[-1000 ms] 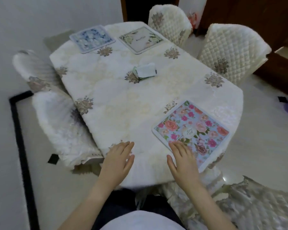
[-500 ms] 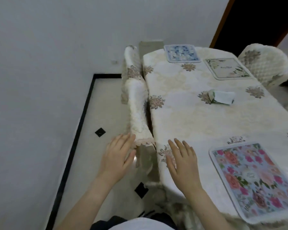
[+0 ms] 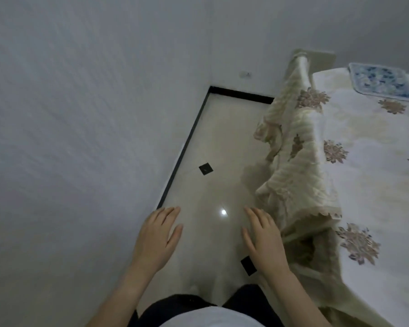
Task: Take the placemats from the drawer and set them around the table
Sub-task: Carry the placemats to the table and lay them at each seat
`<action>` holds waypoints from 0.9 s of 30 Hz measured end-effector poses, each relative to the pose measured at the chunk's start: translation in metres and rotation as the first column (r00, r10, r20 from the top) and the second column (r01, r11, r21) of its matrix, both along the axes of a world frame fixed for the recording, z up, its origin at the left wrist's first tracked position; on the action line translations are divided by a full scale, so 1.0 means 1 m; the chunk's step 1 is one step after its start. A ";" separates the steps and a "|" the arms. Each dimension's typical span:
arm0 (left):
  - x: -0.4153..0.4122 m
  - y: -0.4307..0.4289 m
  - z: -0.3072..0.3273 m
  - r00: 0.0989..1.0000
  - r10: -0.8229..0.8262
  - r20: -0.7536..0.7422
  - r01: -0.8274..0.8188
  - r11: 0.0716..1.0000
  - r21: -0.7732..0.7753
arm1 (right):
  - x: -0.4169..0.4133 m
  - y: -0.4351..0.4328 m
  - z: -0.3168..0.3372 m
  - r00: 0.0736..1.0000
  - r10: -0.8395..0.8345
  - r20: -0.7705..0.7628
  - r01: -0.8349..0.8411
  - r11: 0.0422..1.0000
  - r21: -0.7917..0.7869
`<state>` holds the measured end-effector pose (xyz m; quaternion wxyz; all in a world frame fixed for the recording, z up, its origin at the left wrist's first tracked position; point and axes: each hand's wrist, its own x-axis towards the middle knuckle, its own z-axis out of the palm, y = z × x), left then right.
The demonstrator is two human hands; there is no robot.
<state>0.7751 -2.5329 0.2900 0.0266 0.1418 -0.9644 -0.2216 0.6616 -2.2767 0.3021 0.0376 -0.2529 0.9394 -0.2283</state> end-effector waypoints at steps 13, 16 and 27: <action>-0.134 -0.095 -0.005 0.995 -0.093 -0.038 0.093 0.996 -0.001 | -0.121 -0.090 -0.007 0.999 -0.036 -0.018 0.036 0.999 0.021; -0.182 -0.108 -0.024 0.993 -0.108 0.046 0.108 0.994 0.004 | -0.168 -0.107 -0.023 0.998 -0.052 0.020 0.052 0.998 0.026; -0.437 -0.179 0.036 0.994 -0.099 -0.052 0.098 0.995 -0.023 | -0.409 -0.186 0.004 0.996 -0.060 0.071 0.061 0.998 -0.004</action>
